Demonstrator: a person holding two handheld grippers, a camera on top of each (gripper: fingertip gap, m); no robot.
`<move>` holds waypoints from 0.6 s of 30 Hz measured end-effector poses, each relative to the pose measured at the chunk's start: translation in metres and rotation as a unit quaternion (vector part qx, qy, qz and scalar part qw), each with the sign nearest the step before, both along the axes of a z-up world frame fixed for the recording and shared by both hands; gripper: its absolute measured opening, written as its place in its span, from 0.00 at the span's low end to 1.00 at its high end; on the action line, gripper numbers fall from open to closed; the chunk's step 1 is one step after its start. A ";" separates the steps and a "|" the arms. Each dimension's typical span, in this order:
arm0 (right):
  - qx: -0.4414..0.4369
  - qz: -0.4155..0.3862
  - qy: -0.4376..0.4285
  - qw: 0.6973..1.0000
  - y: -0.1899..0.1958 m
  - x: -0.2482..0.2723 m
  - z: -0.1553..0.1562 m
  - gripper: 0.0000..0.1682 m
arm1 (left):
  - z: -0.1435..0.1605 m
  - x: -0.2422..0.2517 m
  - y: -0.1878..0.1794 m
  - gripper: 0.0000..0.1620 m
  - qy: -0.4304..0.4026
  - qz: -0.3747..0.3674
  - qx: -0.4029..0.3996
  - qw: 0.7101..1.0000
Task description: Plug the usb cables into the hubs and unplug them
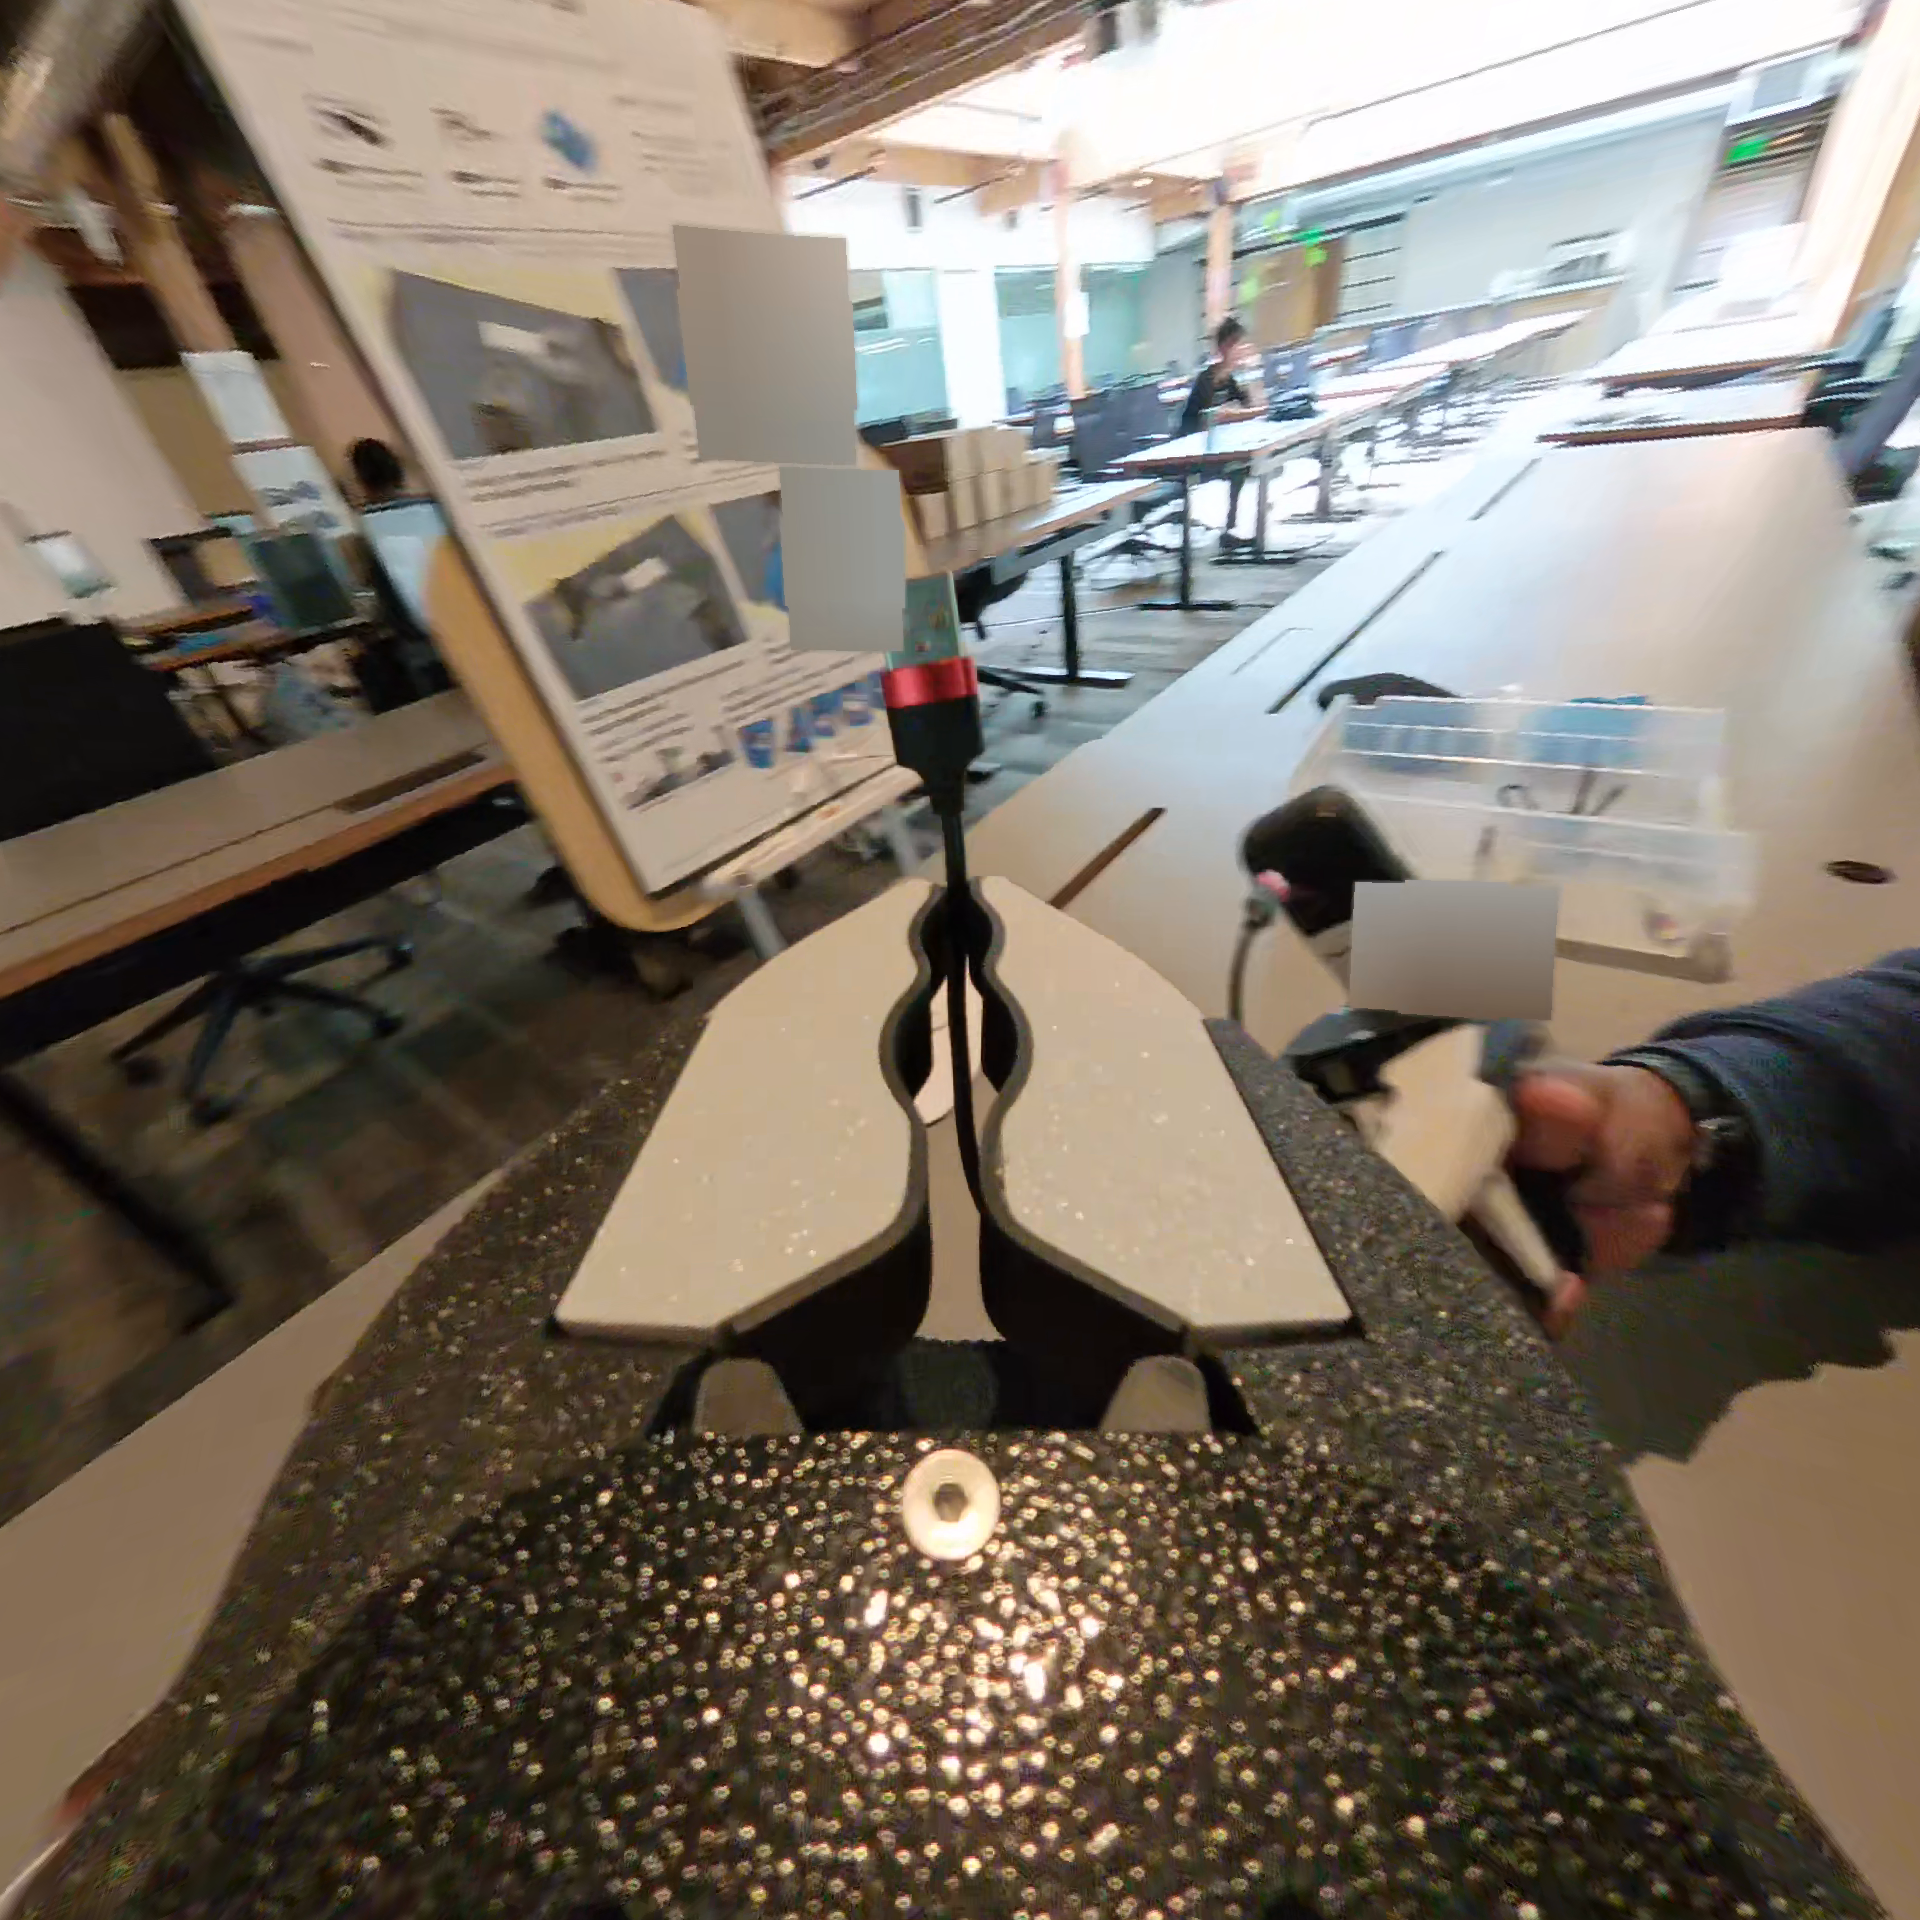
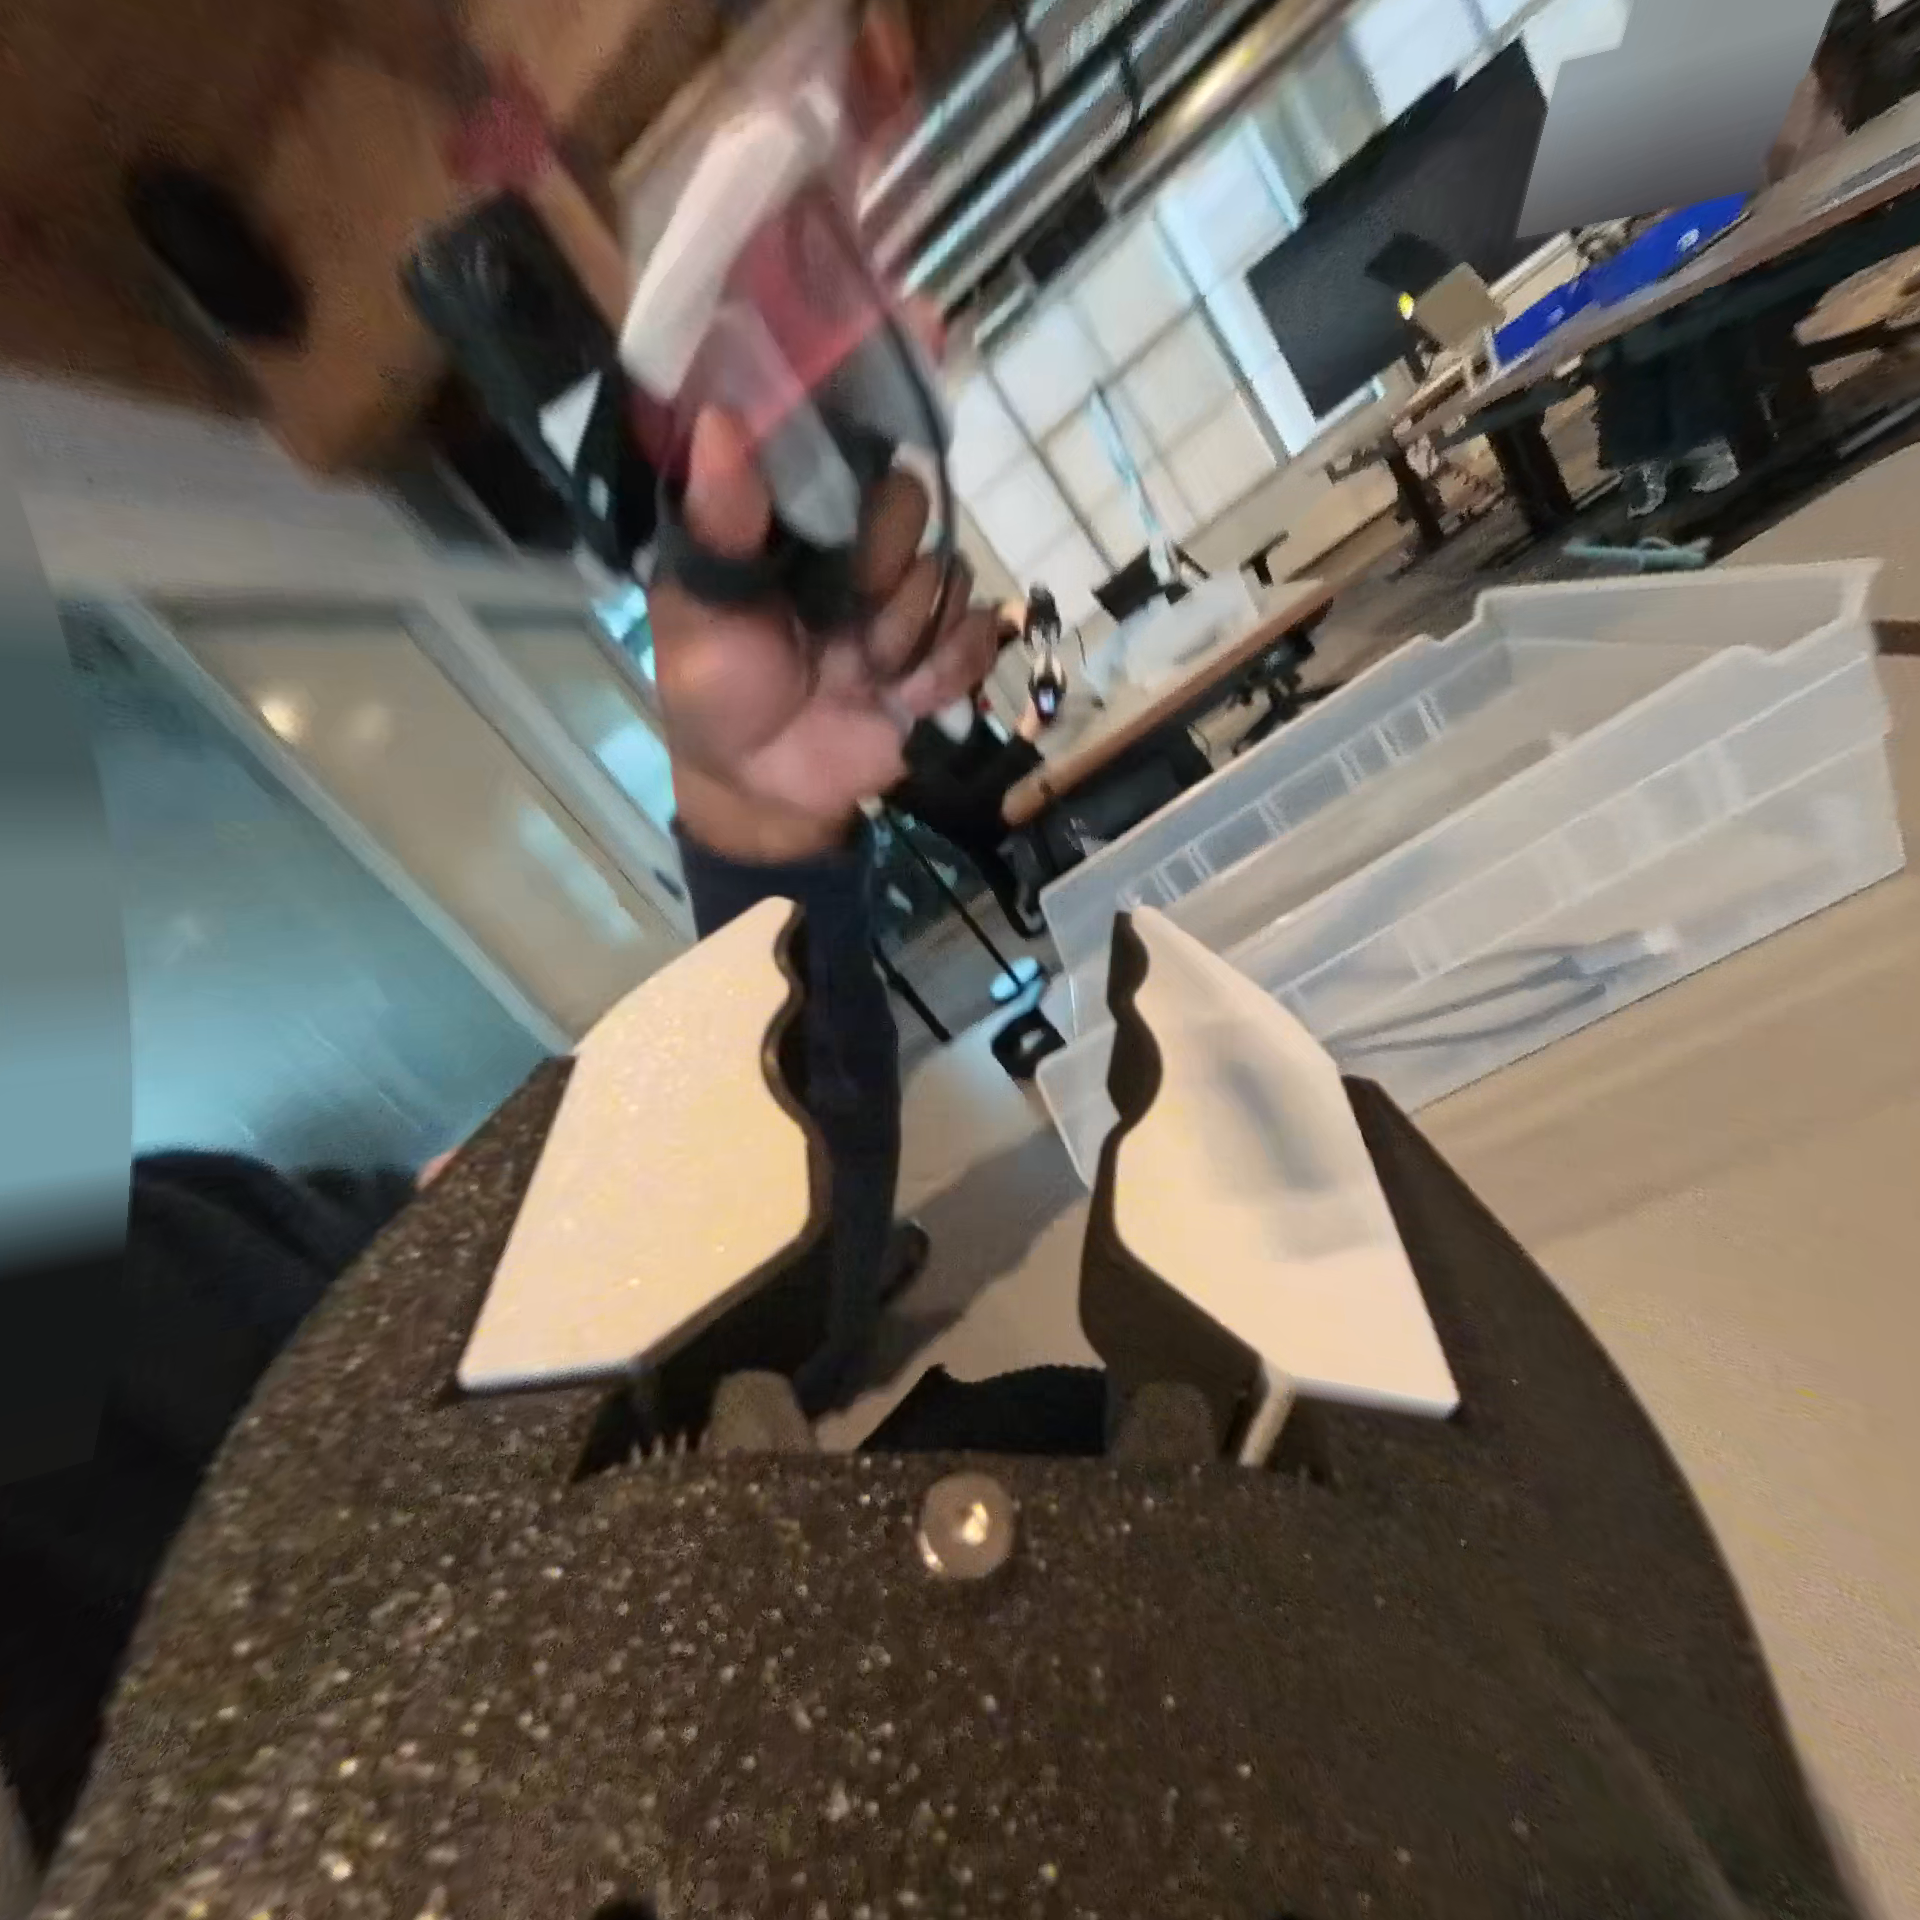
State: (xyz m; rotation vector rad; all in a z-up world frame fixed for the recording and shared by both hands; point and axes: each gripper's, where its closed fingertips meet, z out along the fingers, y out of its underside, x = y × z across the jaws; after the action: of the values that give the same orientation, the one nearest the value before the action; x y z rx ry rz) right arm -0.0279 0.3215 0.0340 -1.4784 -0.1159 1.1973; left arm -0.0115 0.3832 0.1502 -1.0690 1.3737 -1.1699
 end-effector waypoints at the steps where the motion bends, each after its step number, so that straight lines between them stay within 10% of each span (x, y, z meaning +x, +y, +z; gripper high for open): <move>1: -0.003 -0.009 0.030 1.000 0.002 0.010 0.004 0.35 | -0.004 0.008 -0.010 0.02 0.004 -0.021 -0.006 1.000; 11: 0.054 -0.075 0.045 0.995 -0.011 0.050 0.015 0.26 | -0.031 0.049 -0.036 0.02 0.030 -0.042 -0.033 0.998; 18: 0.085 -0.136 -0.003 0.987 -0.013 0.066 0.018 0.00 | -0.037 0.060 -0.040 0.02 0.026 -0.036 -0.048 0.998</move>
State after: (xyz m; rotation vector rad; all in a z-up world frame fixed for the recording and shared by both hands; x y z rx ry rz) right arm 0.0381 0.3085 0.0520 -1.3016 -0.0179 0.9392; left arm 0.0489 0.3429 0.1130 -1.1322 1.4186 -1.2798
